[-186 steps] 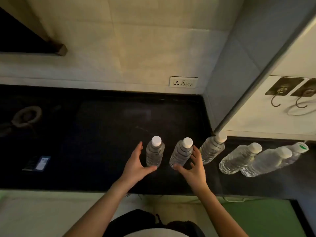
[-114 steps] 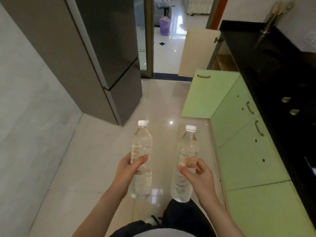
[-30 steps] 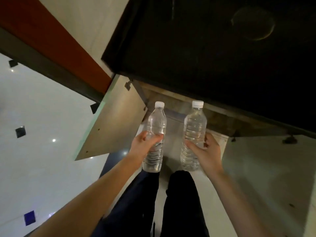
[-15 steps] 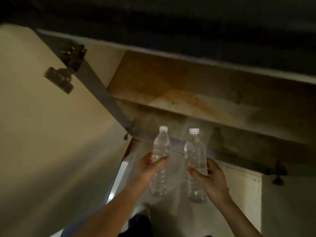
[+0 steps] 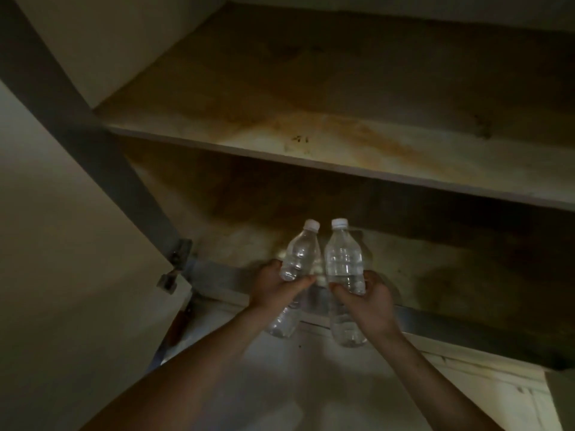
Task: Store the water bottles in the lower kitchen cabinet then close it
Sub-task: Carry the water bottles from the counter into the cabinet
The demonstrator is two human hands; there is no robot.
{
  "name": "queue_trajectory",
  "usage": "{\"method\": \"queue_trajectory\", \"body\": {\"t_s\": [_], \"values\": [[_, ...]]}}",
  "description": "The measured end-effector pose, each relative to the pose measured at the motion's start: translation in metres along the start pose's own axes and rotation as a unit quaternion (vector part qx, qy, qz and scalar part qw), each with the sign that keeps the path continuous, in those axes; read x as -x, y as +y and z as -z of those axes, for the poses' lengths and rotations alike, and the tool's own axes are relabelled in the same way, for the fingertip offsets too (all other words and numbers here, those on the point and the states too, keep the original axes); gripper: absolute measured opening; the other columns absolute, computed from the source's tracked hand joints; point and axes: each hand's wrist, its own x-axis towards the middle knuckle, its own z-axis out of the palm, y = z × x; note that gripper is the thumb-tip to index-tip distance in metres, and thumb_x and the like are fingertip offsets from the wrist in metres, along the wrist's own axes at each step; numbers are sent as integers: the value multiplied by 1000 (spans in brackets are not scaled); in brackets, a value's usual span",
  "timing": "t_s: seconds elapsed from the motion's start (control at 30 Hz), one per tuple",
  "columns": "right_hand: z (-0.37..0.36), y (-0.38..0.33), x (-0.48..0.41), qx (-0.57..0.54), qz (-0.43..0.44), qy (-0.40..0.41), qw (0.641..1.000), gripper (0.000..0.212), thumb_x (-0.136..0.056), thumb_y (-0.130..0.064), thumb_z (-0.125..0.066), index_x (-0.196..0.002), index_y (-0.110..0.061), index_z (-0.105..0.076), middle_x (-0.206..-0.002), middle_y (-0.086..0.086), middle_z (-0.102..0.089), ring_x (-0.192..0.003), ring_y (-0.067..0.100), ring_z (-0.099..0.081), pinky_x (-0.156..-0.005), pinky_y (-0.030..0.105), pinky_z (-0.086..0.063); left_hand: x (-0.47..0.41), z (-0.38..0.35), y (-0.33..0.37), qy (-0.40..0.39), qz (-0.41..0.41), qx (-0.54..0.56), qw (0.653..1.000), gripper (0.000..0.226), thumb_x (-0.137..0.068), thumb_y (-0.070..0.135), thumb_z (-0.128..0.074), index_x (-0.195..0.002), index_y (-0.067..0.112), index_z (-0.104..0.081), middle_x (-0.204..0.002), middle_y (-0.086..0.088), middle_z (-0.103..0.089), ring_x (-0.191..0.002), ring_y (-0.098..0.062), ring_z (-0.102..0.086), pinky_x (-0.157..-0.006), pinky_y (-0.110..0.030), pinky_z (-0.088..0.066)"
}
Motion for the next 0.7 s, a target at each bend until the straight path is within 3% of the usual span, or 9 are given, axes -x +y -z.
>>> {"method": "queue_trajectory", "body": {"t_s": [0.23,0.3,0.4,0.47,0.57,0.7], "values": [[-13,15,-10,65,-20,27,997,32,-72,-39,-80,-93,-21,-65,-75,-7,-71,-67,9,-69,-60,27,-55,-10,-25,-5,72,32,-74,994,69,-53,64,-75,-101,16,-65,-96,-3,-68,-83,-20,-65,-60,-24,-45],[-17,20,-9,85,-28,27,996,31,-73,-40,-78,-92,-22,-63,-76,-5,-70,-72,15,-69,-58,25,-50,-11,-28,-5,91,44,-93,991,71,-56,62,-78,-104,11,-64,-103,-6,-63,-86,-22,-62,-61,-25,-42],[-26,32,-8,141,-22,33,989,60,-61,-61,-66,-103,-21,-57,-90,-1,-66,-88,26,-64,-68,35,-53,-15,-34,-8,110,38,-109,987,72,-57,57,-81,-106,8,-62,-114,-9,-55,-96,-24,-59,-68,-25,-44],[-31,35,-6,178,-10,49,983,69,-59,-65,-64,-110,-19,-53,-104,4,-62,-100,30,-57,-78,39,-52,-15,-36,-8,117,33,-119,985,74,-58,55,-81,-110,6,-60,-118,-9,-51,-103,-25,-56,-74,-26,-44],[-33,32,-2,206,1,77,976,70,-65,-59,-72,-114,-14,-52,-115,11,-58,-108,33,-51,-85,38,-44,-16,-35,-8,110,22,-110,988,76,-56,57,-80,-110,7,-59,-115,-8,-54,-102,-24,-58,-79,-31,-52],[-29,28,-5,183,-13,59,981,68,-65,-56,-75,-114,-15,-50,-118,11,-56,-112,32,-48,-81,34,-40,-16,-28,-6,75,18,-111,991,79,-48,66,-71,-103,10,-63,-102,-5,-63,-92,-23,-63,-69,-28,-51]]}}
